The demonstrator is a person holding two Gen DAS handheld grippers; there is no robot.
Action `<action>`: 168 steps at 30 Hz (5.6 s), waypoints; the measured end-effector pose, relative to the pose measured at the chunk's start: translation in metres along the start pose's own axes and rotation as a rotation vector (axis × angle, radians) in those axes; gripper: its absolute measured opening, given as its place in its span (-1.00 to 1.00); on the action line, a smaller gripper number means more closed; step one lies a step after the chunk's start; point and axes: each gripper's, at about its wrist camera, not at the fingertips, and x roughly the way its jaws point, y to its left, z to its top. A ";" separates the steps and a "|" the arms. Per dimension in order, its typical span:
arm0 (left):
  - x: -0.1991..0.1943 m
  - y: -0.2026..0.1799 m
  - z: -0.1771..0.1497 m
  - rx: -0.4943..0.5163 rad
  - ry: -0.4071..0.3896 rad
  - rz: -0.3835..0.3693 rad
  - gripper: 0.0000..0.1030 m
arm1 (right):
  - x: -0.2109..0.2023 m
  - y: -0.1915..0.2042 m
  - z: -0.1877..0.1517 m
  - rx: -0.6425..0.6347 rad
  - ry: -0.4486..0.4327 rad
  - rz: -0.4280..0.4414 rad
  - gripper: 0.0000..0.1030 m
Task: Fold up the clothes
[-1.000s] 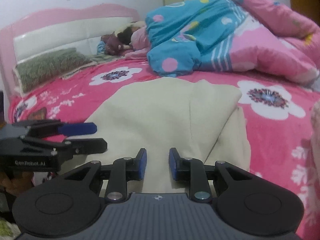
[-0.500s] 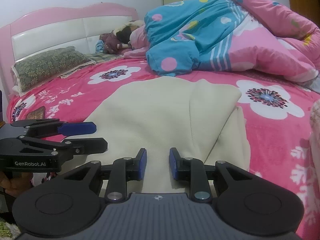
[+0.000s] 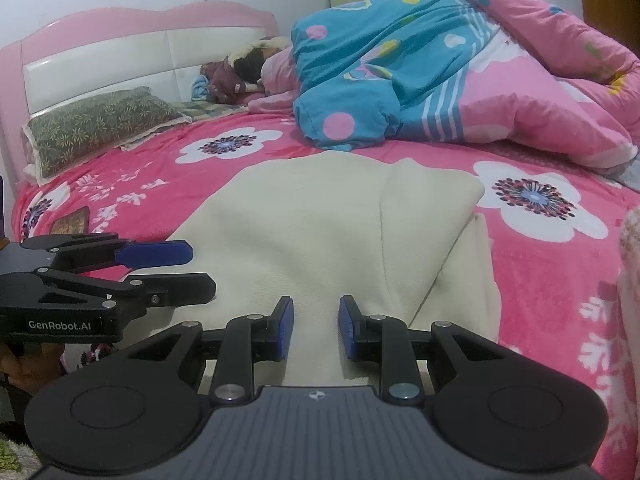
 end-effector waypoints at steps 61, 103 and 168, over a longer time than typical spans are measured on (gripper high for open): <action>0.011 0.008 -0.016 -0.016 -0.103 -0.043 0.00 | 0.122 0.003 0.119 -0.058 0.030 0.077 -0.48; 0.027 -0.026 0.033 0.045 0.248 0.143 0.09 | -0.038 -0.045 0.008 0.109 -0.053 -0.072 -0.45; 0.021 0.041 0.048 -0.404 0.290 0.157 0.99 | 0.028 -0.147 0.010 0.655 0.131 0.199 0.92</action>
